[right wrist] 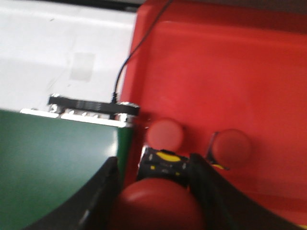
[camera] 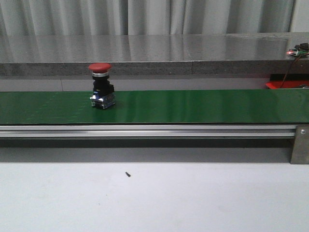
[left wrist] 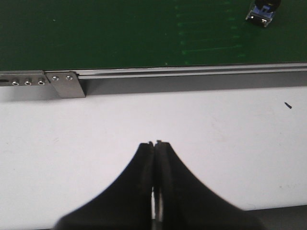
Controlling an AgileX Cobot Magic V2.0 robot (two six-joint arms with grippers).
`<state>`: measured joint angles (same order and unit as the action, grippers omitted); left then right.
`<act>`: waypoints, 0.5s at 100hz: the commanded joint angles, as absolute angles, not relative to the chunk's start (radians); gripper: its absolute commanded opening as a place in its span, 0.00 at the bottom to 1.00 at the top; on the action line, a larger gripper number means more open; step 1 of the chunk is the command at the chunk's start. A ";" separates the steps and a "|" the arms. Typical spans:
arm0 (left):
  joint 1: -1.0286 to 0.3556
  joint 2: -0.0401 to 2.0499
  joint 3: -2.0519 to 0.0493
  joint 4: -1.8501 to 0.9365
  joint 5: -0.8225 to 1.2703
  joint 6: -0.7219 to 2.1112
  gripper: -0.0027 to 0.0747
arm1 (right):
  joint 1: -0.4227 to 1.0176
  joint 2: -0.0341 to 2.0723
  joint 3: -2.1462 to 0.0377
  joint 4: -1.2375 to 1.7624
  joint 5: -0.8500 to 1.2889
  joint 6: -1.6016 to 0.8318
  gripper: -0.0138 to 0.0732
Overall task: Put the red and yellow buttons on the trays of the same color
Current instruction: 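Lift the red button and lower it into the red tray with the right gripper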
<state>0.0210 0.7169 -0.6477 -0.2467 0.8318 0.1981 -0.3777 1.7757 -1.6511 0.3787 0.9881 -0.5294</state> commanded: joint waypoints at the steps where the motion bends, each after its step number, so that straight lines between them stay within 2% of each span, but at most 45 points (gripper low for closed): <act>1: 0.014 0.713 -0.675 -0.262 0.769 0.199 0.01 | -0.423 1.723 -1.682 0.394 0.890 -0.496 0.31; 50: 0.014 0.713 -0.675 -0.262 0.769 0.199 0.01 | -0.614 1.880 -1.686 0.362 0.824 -0.368 0.31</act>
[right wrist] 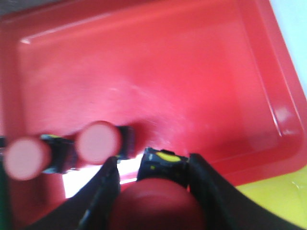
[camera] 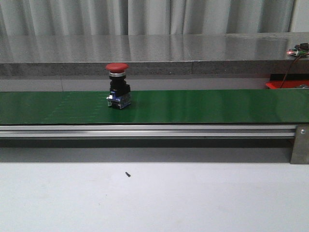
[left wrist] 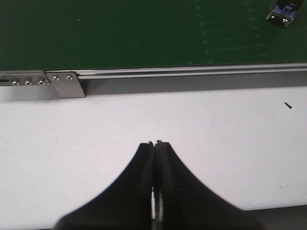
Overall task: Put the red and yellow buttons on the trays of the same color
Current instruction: 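Lift the red button and lower it into the red tray with the right gripper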
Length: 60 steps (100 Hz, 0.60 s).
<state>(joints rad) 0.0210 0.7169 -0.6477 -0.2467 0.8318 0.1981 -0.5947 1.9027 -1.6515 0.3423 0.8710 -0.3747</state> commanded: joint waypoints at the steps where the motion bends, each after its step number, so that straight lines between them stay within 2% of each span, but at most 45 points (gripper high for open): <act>1: 0.014 0.713 -0.675 -0.262 0.769 0.199 0.01 | -0.614 1.885 -1.686 0.362 0.824 -0.368 0.31; 60: 0.014 0.713 -0.675 -0.262 0.769 0.199 0.01 | -0.605 2.047 -1.686 0.423 0.693 -0.368 0.31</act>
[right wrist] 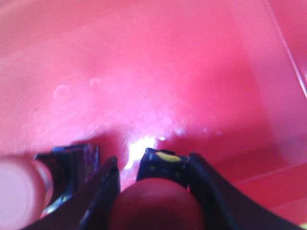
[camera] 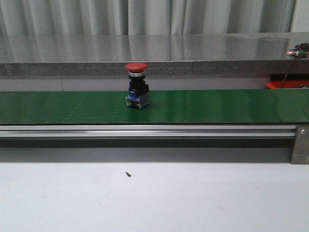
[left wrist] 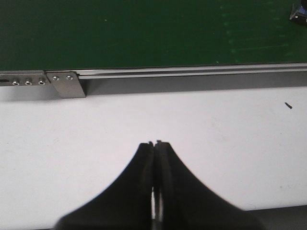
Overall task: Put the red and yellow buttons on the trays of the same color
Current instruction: 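Lift the red button and lower it into the red tray with the right gripper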
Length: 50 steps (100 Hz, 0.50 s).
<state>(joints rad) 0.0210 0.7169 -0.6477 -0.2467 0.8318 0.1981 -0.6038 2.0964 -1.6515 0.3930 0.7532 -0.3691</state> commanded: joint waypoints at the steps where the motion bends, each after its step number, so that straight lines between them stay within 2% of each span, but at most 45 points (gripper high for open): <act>1: 0.014 0.713 -0.675 -0.262 0.769 0.199 0.01 | -0.605 2.048 -1.686 0.424 0.691 -0.368 0.31; 20: 0.014 0.713 -0.675 -0.262 0.769 0.199 0.01 | -0.605 2.070 -1.687 0.426 0.684 -0.368 0.34; 25: 0.014 0.713 -0.675 -0.262 0.769 0.199 0.01 | -0.605 2.071 -1.687 0.426 0.683 -0.368 0.42; 40: 0.014 0.713 -0.675 -0.262 0.769 0.199 0.01 | -0.605 2.071 -1.695 0.426 0.670 -0.368 0.80; 44: 0.014 0.713 -0.675 -0.262 0.769 0.199 0.01 | -0.605 2.071 -1.703 0.428 0.676 -0.368 0.86; 50: 0.014 0.713 -0.675 -0.262 0.769 0.199 0.01 | -0.605 2.067 -1.716 0.431 0.688 -0.368 0.89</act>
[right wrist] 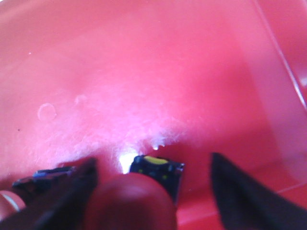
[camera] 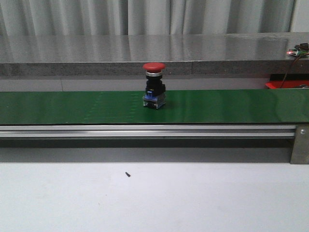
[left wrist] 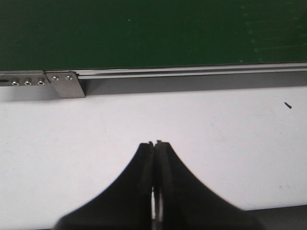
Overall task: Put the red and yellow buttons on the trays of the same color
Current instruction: 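Lift the red button and lower it into the red tray with the right gripper, then open the right gripper, return to the belt and grasp the second red button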
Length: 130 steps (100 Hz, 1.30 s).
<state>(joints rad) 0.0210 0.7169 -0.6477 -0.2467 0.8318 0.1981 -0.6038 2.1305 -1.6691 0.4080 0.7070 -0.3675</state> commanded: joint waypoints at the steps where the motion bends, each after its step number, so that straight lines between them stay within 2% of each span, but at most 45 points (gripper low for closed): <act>1: 0.014 0.713 -0.675 -0.262 0.769 0.199 0.01 | -0.605 2.065 -1.720 0.432 0.690 -0.368 0.89; 60: 0.014 0.713 -0.675 -0.262 0.769 0.199 0.01 | -0.563 1.872 -1.701 0.434 0.788 -0.440 0.89; 97: 0.014 0.713 -0.675 -0.262 0.769 0.199 0.01 | -0.346 1.708 -1.571 0.430 0.810 -0.634 0.89; 130: 0.014 0.713 -0.675 -0.262 0.769 0.199 0.01 | -0.128 1.690 -1.562 0.412 0.944 -0.813 0.89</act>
<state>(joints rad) 0.0210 0.7169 -0.6477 -0.2467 0.8296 0.1981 -0.1756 1.7445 -1.5383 0.3970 0.9323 -0.7361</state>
